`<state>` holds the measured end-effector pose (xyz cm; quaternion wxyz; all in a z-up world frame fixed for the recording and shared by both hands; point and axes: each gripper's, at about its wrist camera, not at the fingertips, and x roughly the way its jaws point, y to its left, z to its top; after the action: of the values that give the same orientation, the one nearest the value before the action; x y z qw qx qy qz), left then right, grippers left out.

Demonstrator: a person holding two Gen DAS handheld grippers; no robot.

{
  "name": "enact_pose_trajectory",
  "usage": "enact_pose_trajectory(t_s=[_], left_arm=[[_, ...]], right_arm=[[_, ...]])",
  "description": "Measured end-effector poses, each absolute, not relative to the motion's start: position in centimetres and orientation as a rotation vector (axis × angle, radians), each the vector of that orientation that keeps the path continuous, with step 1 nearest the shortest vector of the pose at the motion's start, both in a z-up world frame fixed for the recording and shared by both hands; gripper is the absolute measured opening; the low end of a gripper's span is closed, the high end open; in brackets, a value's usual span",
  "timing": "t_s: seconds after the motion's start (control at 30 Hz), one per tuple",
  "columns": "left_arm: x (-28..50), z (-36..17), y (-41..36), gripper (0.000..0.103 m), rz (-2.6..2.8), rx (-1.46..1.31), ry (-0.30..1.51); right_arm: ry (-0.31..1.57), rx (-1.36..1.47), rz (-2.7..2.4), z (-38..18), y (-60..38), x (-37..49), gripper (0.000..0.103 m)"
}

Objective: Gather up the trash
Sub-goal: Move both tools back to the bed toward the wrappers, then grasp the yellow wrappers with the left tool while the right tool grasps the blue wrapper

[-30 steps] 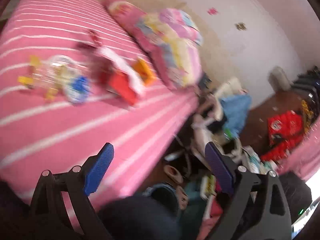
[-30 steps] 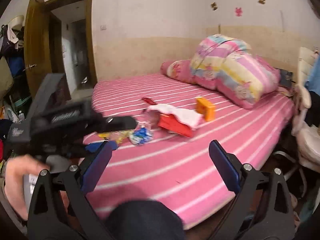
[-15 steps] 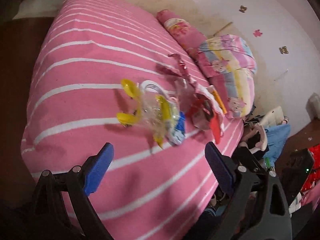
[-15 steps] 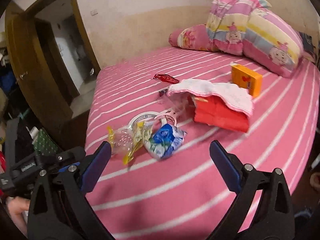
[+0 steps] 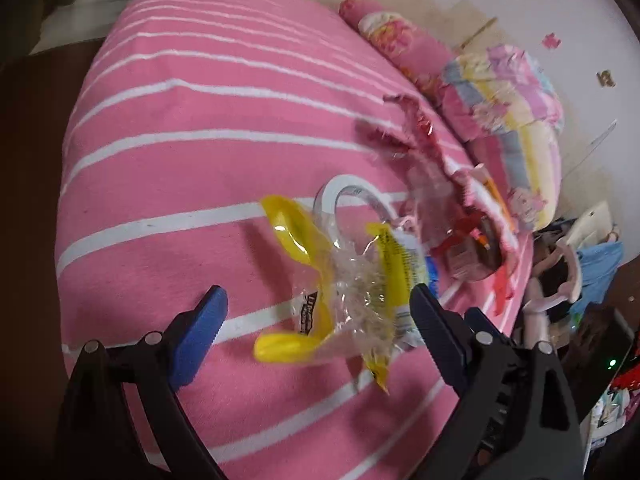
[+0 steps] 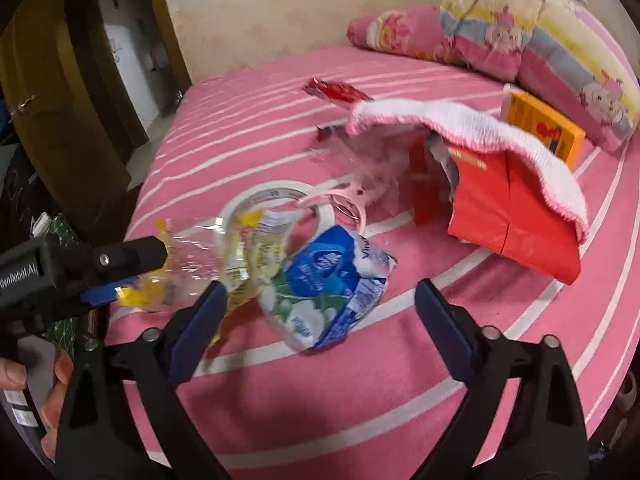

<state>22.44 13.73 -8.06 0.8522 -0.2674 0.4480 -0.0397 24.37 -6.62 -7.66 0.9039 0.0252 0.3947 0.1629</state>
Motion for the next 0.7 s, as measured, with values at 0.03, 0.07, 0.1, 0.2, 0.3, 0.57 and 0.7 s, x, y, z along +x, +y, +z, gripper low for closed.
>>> enact_pose_trajectory(t_s=[0.03, 0.07, 0.1, 0.2, 0.3, 0.57, 0.7], left_arm=[[22.7, -8.3, 13.5, 0.090, -0.078, -0.548, 0.955], [23.1, -8.6, 13.2, 0.090, -0.071, -0.529, 0.971], [23.2, -8.7, 13.0, 0.090, -0.065, -0.516, 0.978], [23.5, -9.0, 12.4, 0.089, -0.050, -0.477, 0.975], [23.7, -9.3, 12.3, 0.088, -0.048, -0.464, 0.976], [23.8, -9.4, 12.1, 0.047, -0.084, -0.444, 0.990], [23.2, -9.3, 12.1, 0.044, -0.118, -0.490, 0.978]], right_arm=[[0.826, 0.053, 0.337, -7.9, -6.7, 24.7, 0.081], [0.840, 0.046, 0.331, -8.2, -6.7, 25.1, 0.074], [0.854, 0.041, 0.330, -8.5, -6.7, 25.4, 0.072], [0.880, 0.033, 0.341, -9.2, -6.6, 26.0, 0.069], [0.882, -0.003, 0.348, -9.4, -6.0, 26.1, 0.069], [0.881, -0.001, 0.360, -9.5, -5.9, 26.0, 0.049], [0.871, 0.034, 0.361, -9.0, -6.4, 25.8, 0.037]])
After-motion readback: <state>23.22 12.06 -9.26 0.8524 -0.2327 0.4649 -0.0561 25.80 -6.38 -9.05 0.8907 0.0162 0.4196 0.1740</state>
